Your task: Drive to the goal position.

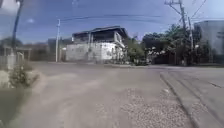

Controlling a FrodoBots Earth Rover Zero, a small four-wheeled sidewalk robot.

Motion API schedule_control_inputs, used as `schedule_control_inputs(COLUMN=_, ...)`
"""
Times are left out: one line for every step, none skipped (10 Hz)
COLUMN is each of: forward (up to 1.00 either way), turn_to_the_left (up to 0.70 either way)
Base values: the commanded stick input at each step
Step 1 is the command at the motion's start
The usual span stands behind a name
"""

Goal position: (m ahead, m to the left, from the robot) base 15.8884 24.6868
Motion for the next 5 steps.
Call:
schedule_control_inputs(forward=1.0, turn_to_the_left=0.25)
schedule_control_inputs(forward=1.0, turn_to_the_left=0.37)
schedule_control_inputs(forward=1.0, turn_to_the_left=0.37)
schedule_control_inputs(forward=1.0, turn_to_the_left=0.37)
schedule_control_inputs(forward=1.0, turn_to_the_left=0.37)
